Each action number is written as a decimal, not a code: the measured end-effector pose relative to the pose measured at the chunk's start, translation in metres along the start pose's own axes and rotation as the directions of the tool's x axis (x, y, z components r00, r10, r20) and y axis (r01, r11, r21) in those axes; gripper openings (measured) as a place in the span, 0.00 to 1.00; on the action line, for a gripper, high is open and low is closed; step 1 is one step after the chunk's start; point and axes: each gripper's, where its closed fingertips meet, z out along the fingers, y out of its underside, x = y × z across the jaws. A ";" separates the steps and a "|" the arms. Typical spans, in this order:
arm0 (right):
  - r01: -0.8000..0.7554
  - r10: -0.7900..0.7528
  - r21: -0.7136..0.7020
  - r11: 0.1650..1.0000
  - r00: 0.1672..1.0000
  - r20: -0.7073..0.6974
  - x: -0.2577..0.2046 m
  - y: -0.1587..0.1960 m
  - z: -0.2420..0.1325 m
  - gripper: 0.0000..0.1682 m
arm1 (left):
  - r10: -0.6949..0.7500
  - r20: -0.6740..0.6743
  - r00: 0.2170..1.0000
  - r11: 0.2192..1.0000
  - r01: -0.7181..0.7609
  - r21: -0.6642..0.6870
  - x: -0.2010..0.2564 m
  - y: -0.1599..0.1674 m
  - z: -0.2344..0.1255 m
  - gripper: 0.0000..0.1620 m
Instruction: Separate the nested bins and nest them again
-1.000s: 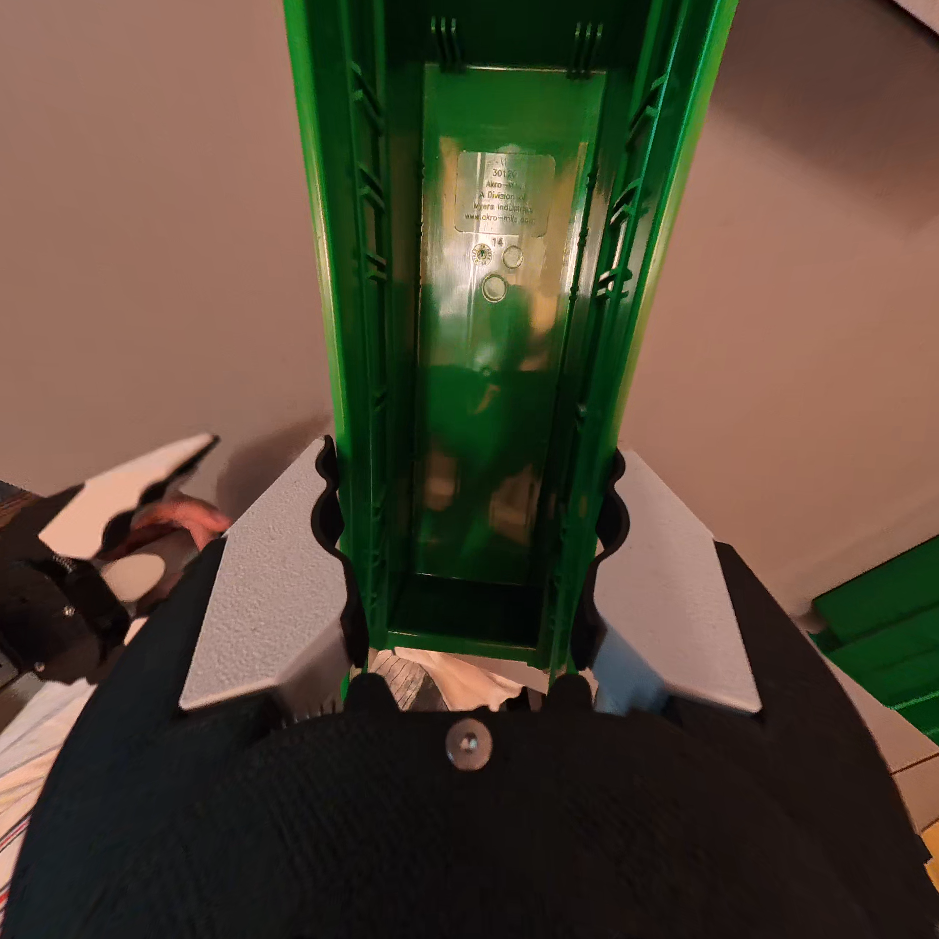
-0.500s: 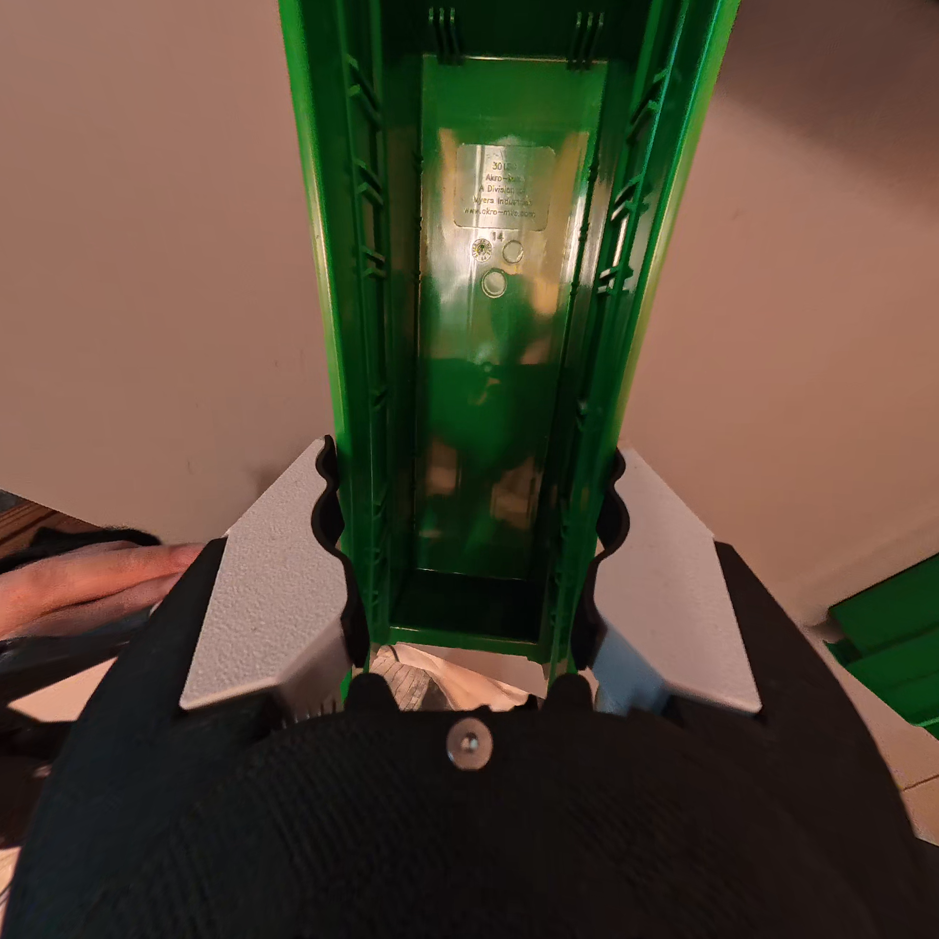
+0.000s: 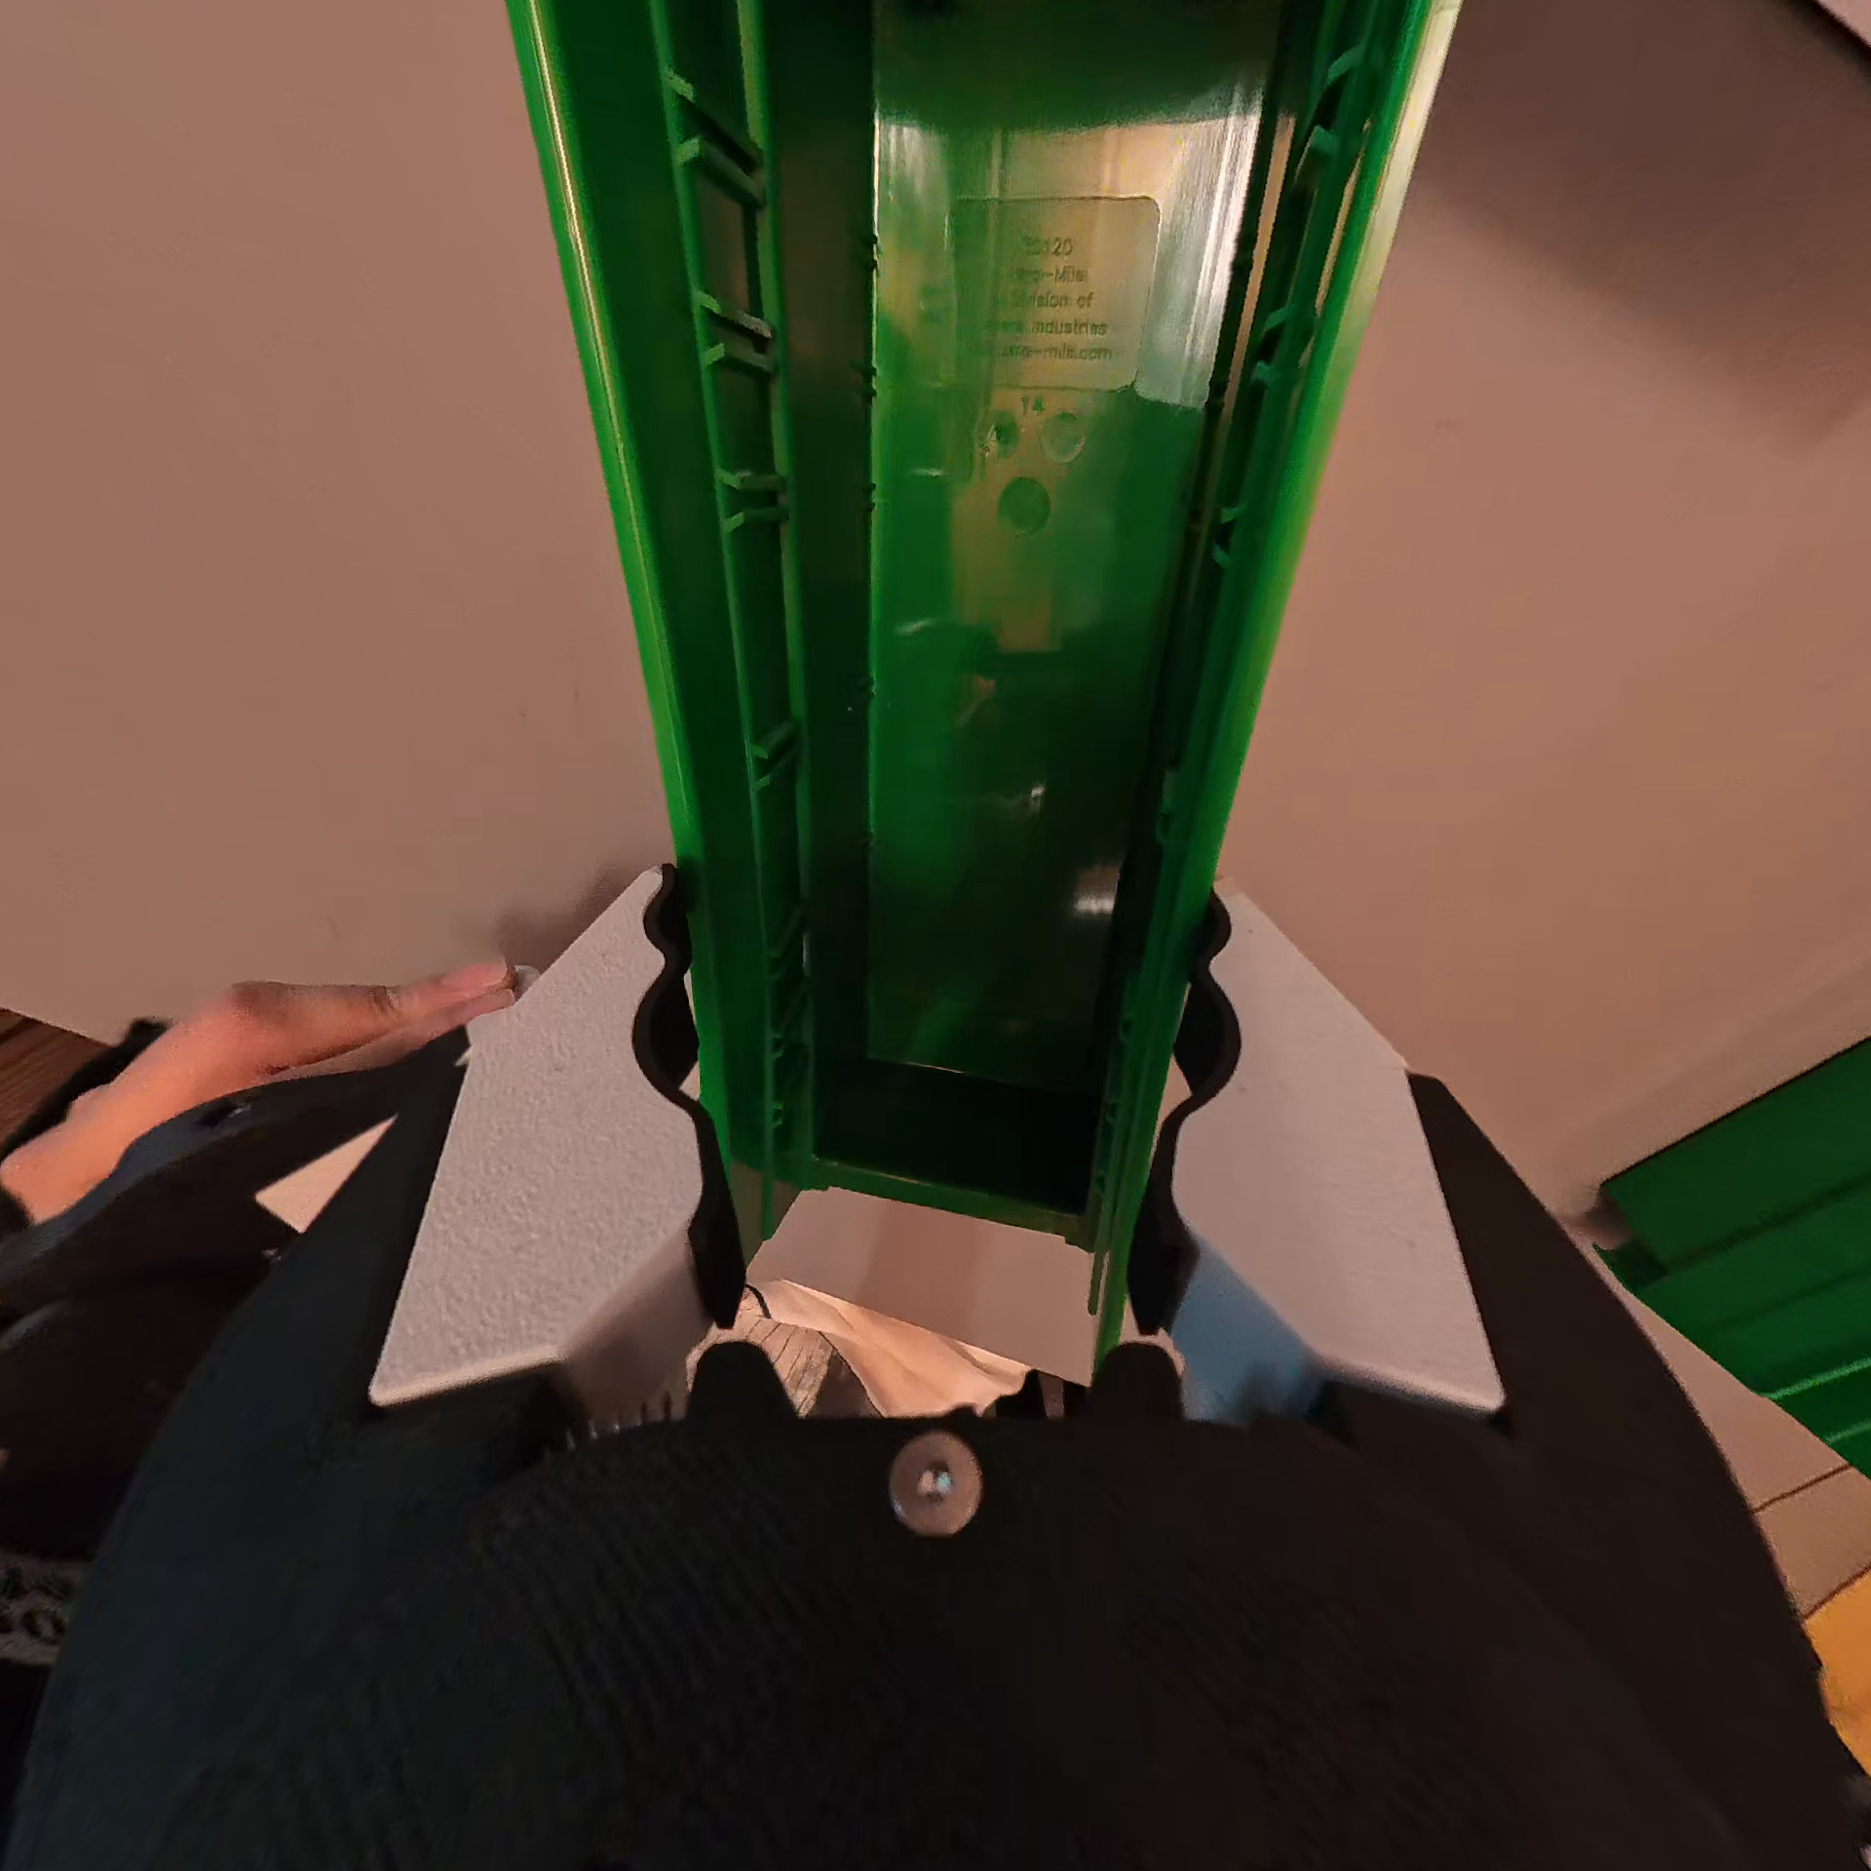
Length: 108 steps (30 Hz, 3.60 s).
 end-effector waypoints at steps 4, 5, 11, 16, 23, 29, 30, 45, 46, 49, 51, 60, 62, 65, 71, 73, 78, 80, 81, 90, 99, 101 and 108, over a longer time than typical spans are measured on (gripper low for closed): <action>-0.006 0.006 -0.006 1.000 1.000 0.025 0.006 0.004 0.004 0.62 | -0.053 0.053 0.997 0.991 0.046 0.127 -0.007 -0.005 -0.004 0.00; 0.006 -0.005 -0.014 1.000 0.999 0.040 0.007 0.006 0.006 0.63 | -0.060 0.060 0.996 0.989 0.051 0.140 -0.007 -0.004 -0.005 0.00; 0.054 -0.057 0.045 0.998 0.997 0.057 0.023 0.009 -0.011 0.59 | -0.113 0.044 0.993 0.971 0.101 0.217 -0.005 -0.001 -0.013 0.00; 0.120 -0.118 0.104 0.987 0.993 -0.024 0.048 0.021 -0.033 0.54 | -0.153 0.045 0.987 0.955 0.136 0.264 -0.001 0.011 -0.023 0.00; -0.008 0.001 0.070 0.998 0.995 0.096 0.064 0.043 -0.003 0.36 | -0.197 -0.041 0.980 0.932 0.200 0.303 0.019 0.005 -0.019 0.00; -0.003 -0.001 0.055 0.999 0.997 0.073 0.070 0.040 0.013 0.06 | -0.191 -0.046 0.981 0.935 0.196 0.297 0.030 0.014 -0.017 0.00; 0.003 -0.006 0.046 0.999 0.998 0.070 0.069 0.040 0.013 0.05 | -0.198 -0.046 0.979 0.933 0.203 0.299 0.030 0.017 -0.018 0.00; -0.018 0.006 0.068 0.998 0.984 0.176 0.054 0.035 -0.025 0.03 | -0.262 -0.058 0.963 0.893 0.265 0.363 0.017 0.021 -0.037 0.00; -0.005 -0.004 0.057 0.998 0.987 0.163 0.054 0.037 -0.024 0.03 | -0.263 -0.058 0.963 0.890 0.266 0.372 0.017 0.019 -0.039 0.00; -0.006 0.001 0.037 0.999 0.990 0.138 0.053 0.041 -0.020 0.03 | -0.263 -0.072 0.962 0.879 0.269 0.393 0.019 0.012 -0.047 0.00; -0.028 0.024 0.023 0.999 0.990 0.138 0.053 0.042 -0.017 0.03 | -0.222 -0.143 0.964 0.881 0.262 0.393 0.036 0.006 -0.052 0.00; -0.067 0.067 -0.005 0.998 0.984 0.165 0.052 0.045 -0.013 0.04 | 0.210 -0.060 0.976 0.913 -0.173 0.370 0.121 0.007 -0.041 0.00; -0.064 0.066 -0.015 0.998 0.984 0.163 0.049 0.047 -0.012 0.04 | 0.270 0.178 0.946 0.886 -0.317 0.339 0.112 0.005 -0.034 0.00; -0.049 0.052 -0.019 0.999 0.982 0.180 0.041 0.048 -0.013 0.04 | 0.406 0.475 0.781 0.809 -0.549 0.211 0.102 0.005 -0.029 0.00; 0.026 -0.021 -0.025 0.999 0.988 0.155 0.029 0.052 -0.018 0.03 | 0.479 0.690 0.543 0.694 -0.716 0.082 0.102 -0.008 -0.034 0.00; 0.027 -0.025 -0.014 1.000 0.990 0.135 0.030 0.049 -0.021 0.03 | 0.473 0.703 0.531 0.694 -0.716 0.074 0.099 -0.012 -0.036 0.00; 0.040 -0.038 -0.012 0.999 0.992 0.121 0.032 0.049 -0.022 0.03 | 0.488 0.713 0.503 0.675 -0.735 0.056 0.097 -0.015 -0.039 0.00; 0.052 -0.051 -0.009 0.999 0.993 0.111 0.032 0.049 -0.022 0.03 | 0.499 0.715 0.490 0.666 -0.745 0.046 0.098 -0.016 -0.038 0.00; 0.056 -0.055 -0.005 0.998 0.993 0.106 0.033 0.049 -0.023 0.03 | 0.499 0.715 0.489 0.664 -0.746 0.047 0.098 -0.017 -0.037 0.00; 0.083 -0.082 0.000 0.997 0.989 0.119 0.039 0.060 -0.004 0.03 | 0.499 0.541 0.677 0.730 -0.665 0.157 0.119 0.003 -0.013 0.00; 0.046 -0.046 0.003 0.999 0.988 0.149 0.032 0.056 -0.013 0.05 | 0.452 0.535 0.714 0.783 -0.605 0.145 0.112 0.006 -0.013 0.00; 0.040 -0.038 -0.016 0.999 0.987 0.155 0.032 0.059 -0.013 0.06 | 0.454 0.488 0.745 0.811 -0.572 0.120 0.112 0.012 -0.006 0.00; 0.039 -0.035 -0.025 0.999 0.987 0.156 0.037 0.060 -0.008 0.04 | 0.437 0.438 0.785 0.827 -0.543 0.148 0.112 0.018 -0.006 0.00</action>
